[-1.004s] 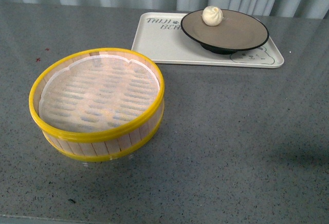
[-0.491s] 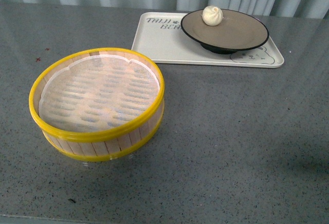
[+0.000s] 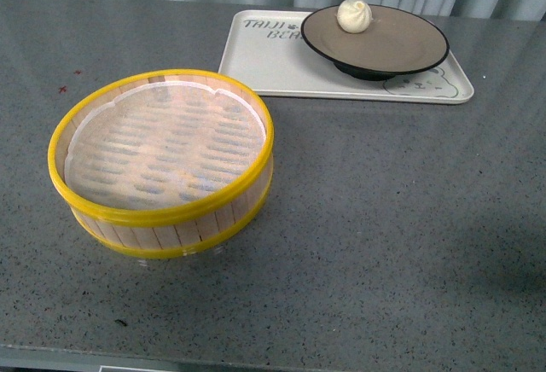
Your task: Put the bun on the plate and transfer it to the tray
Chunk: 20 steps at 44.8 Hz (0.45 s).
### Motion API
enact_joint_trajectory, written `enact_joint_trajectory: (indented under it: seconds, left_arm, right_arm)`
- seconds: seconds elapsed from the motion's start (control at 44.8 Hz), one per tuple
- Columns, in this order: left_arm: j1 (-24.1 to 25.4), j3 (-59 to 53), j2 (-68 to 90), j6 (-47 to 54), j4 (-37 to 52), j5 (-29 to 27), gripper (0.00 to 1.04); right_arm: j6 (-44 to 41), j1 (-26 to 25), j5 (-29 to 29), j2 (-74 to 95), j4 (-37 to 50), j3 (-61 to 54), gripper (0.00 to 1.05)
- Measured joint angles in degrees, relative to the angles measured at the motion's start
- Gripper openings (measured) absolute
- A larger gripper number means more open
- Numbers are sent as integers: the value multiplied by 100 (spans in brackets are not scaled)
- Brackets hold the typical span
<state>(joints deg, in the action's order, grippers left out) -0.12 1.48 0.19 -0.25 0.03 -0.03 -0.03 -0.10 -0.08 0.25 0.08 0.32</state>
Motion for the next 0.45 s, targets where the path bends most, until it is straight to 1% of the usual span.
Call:
enact_joint_trajectory:
  seconds: [0.022, 0.156, 0.179, 0.223, 0.446]
  left_arm:
    - [0, 0, 0, 0, 0, 0, 98]
    - [0, 0, 0, 0, 0, 0, 98]
    - [0, 0, 0, 0, 0, 0, 98]
    - [0, 0, 0, 0, 0, 0, 98]
    - [0, 0, 0, 0, 0, 0, 98]
  right_arm:
    - [0, 0, 0, 0, 0, 0, 66]
    - [0, 0, -2, 0, -4, 0, 97]
    - [7, 0, -2, 0, -4, 0, 98]
    - [0, 0, 0, 0, -4, 0, 95]
    - [0, 0, -2, 0, -4, 0, 96]
